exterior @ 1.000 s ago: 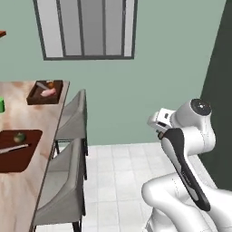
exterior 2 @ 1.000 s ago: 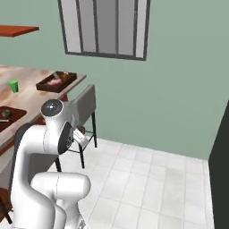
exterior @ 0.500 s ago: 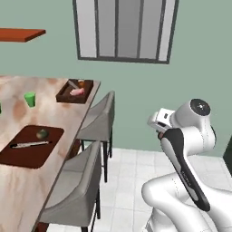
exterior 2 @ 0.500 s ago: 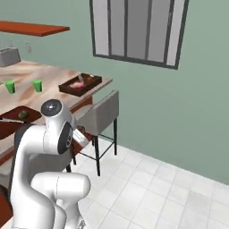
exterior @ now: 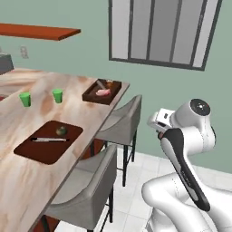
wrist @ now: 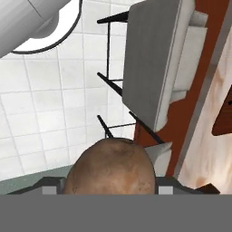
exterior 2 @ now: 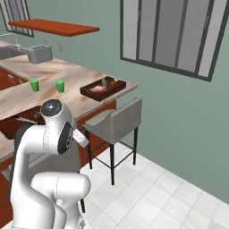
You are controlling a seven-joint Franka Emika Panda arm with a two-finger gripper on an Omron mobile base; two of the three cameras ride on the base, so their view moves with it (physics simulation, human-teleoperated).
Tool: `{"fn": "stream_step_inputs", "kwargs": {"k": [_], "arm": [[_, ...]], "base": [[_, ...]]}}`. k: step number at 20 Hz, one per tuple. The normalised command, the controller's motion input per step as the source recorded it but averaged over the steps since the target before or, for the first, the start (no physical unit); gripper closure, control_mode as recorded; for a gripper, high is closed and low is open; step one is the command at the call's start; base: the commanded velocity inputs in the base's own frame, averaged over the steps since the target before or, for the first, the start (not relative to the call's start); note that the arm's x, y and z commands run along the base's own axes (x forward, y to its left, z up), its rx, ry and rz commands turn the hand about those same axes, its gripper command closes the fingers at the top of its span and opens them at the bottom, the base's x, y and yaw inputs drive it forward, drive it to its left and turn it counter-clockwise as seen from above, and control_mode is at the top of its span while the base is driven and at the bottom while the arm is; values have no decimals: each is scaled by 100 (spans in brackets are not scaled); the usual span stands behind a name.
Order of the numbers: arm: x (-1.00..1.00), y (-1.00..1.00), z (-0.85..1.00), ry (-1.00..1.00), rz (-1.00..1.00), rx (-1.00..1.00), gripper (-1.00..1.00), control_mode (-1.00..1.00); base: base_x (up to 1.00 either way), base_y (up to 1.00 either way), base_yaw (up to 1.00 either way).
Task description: Gather the squash and potato from the fridge and place them on a tray on the dining counter. Then gather the chicken drumstick and steak from the fridge and place them on the other tray.
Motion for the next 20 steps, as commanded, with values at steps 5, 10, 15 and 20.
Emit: {"fn": "stream_step_inputs", "kwargs": {"k": [5, 10, 15, 20], "arm": [[0, 0, 0, 0, 0, 0, 100, 100], [0, 0, 0, 0, 0, 0, 100, 100], [0, 0, 0, 0, 0, 0, 100, 100], [0, 0, 0, 0, 0, 0, 100, 100]], "base": [[20, -17, 39], [11, -19, 38], [2, -42, 40], [4, -52, 40]]}}
